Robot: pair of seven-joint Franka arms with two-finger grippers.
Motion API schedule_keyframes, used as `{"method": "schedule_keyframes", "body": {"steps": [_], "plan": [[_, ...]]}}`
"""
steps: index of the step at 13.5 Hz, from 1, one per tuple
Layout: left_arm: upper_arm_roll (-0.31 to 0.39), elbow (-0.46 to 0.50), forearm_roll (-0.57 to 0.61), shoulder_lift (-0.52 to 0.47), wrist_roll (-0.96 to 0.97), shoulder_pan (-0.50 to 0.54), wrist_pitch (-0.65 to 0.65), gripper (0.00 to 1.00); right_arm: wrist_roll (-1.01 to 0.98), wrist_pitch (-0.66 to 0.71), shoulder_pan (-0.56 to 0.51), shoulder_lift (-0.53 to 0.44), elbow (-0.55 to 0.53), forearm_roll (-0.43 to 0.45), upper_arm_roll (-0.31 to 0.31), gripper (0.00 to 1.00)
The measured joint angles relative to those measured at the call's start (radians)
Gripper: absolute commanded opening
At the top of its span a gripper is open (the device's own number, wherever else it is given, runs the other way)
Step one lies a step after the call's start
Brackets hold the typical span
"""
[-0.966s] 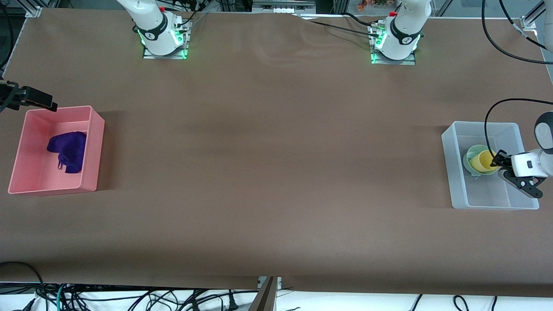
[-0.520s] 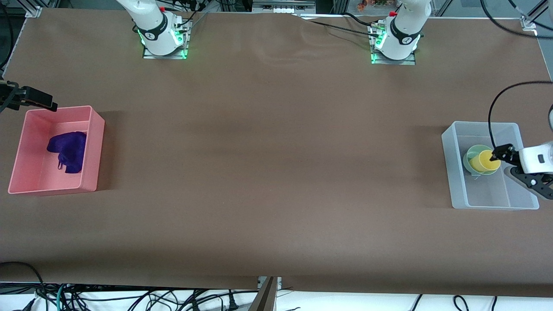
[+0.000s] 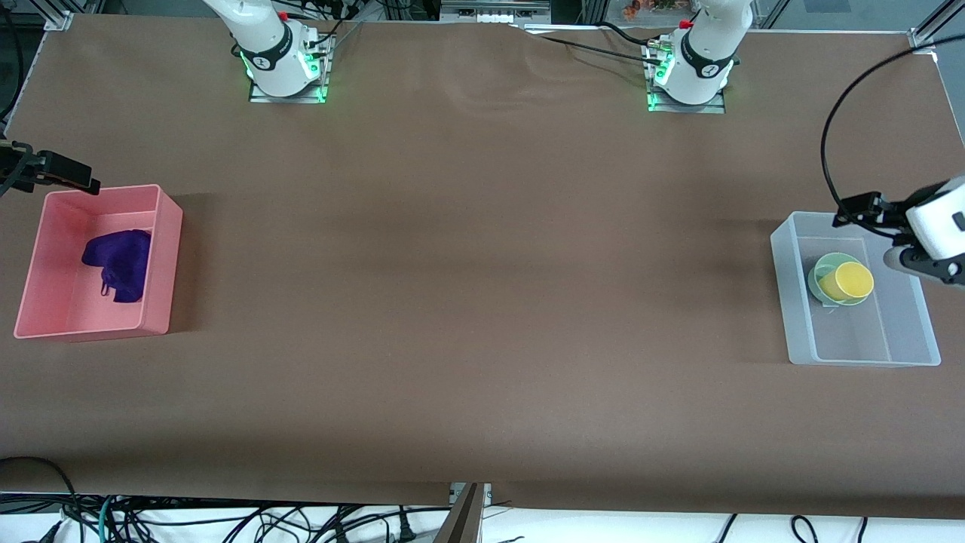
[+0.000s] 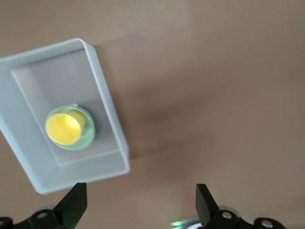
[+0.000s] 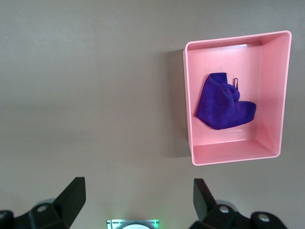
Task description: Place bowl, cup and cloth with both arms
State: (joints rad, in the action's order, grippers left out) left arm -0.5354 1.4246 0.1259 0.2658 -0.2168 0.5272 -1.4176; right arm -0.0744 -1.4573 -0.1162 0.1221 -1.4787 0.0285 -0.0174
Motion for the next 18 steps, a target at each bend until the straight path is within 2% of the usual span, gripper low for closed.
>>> {"method": "schedule_keyframes", "body": {"steps": [3,5,6,7,10,11,12,14,18], "plan": [[-0.036,-0.002,-0.028,-0.070,0.062,-0.001,0.027,1.00,0.000,0.000,0.000,0.000,0.000,0.000,-0.001,1.00],[-0.036,-0.001,-0.048,-0.093,0.064,-0.015,0.029,1.00,0.000,0.000,0.001,0.000,0.000,0.000,-0.002,1.00],[-0.008,0.000,-0.052,-0.098,0.066,-0.051,0.029,1.00,0.000,0.000,0.001,0.000,0.000,0.000,-0.002,1.00],[0.055,0.002,-0.063,-0.102,0.069,-0.118,0.029,1.00,0.000,0.000,0.001,0.000,0.000,0.000,-0.003,1.00],[0.362,0.071,-0.131,-0.137,0.075,-0.403,0.008,1.00,0.000,-0.001,0.001,0.000,0.000,0.000,-0.003,1.00],[0.431,0.124,-0.131,-0.165,0.076,-0.473,-0.038,1.00,0.000,-0.001,0.001,0.000,0.000,0.000,-0.003,1.00],[0.466,0.182,-0.131,-0.198,0.077,-0.511,-0.090,1.00,0.000,-0.001,0.001,0.000,0.000,0.000,-0.003,1.00],[0.482,0.258,-0.116,-0.249,0.077,-0.536,-0.148,1.00,0.000,-0.001,0.001,0.000,0.000,0.000,-0.003,1.00],[0.489,0.281,-0.090,-0.278,0.077,-0.541,-0.173,1.00,0.000,-0.001,0.001,0.000,0.000,0.000,-0.003,1.00]]}}
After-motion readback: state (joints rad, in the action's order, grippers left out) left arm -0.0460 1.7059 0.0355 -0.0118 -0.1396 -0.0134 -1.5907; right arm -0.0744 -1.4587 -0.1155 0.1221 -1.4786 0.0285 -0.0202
